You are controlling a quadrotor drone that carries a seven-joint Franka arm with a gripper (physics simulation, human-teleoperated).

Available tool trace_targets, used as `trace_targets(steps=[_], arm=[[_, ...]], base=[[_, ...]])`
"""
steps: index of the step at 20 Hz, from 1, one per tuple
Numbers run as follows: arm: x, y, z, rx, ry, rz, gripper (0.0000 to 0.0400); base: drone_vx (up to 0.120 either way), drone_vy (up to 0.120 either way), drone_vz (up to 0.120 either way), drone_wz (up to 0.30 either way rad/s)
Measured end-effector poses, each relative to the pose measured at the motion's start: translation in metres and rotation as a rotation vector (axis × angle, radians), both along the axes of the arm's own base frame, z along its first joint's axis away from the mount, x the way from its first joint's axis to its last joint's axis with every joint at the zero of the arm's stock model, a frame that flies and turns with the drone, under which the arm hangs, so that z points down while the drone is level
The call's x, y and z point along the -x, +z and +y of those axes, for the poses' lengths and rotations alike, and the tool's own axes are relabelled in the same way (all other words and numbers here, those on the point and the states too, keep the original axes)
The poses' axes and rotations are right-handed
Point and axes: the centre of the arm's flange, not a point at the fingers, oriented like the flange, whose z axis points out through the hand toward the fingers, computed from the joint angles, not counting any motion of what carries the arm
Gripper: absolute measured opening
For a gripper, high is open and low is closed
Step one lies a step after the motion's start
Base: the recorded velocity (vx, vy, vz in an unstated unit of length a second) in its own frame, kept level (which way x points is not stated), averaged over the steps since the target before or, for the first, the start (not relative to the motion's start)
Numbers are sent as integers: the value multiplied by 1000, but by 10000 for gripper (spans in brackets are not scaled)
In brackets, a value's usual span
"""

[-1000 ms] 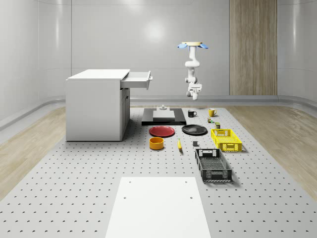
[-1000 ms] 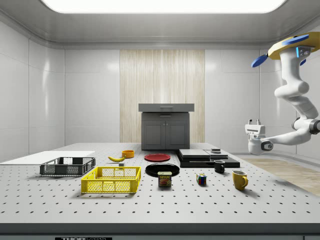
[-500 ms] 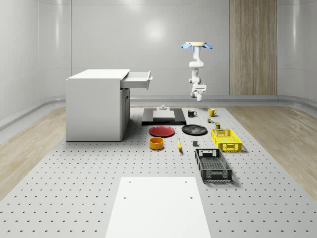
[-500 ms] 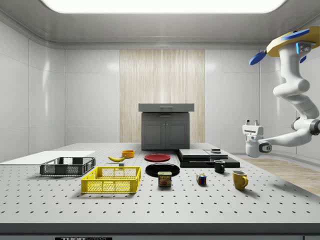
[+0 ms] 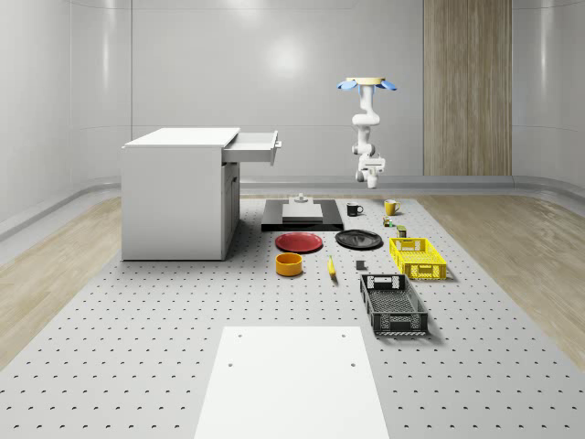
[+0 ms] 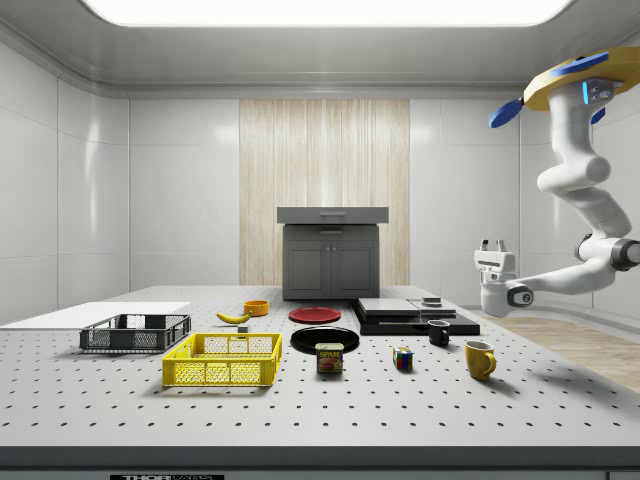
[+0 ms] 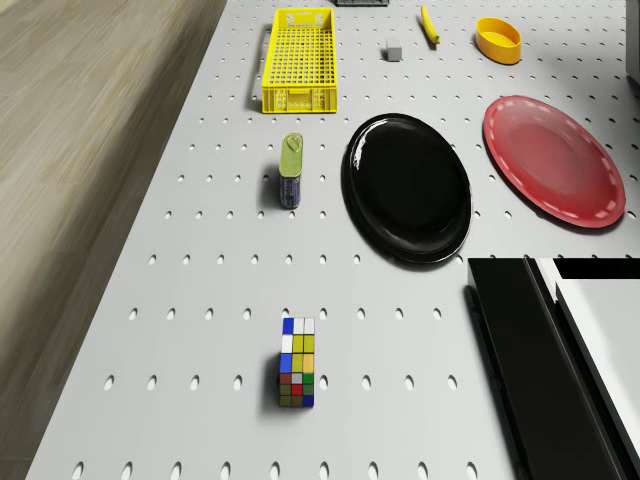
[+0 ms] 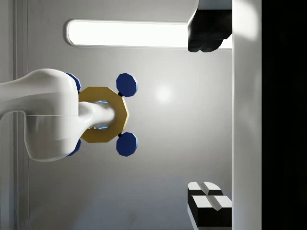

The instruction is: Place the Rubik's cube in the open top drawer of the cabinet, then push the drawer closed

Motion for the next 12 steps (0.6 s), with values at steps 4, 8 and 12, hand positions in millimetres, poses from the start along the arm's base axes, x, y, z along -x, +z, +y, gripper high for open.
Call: trace_targets(steps=[4,8,12], arm=[[0,0,0,4,0,-3,400],[1,0,1,13,0,-6,400],[1,0,3,29,-1,-9,400]], base=[[120,0,0,0],[120,0,0,0],[120,0,0,0]])
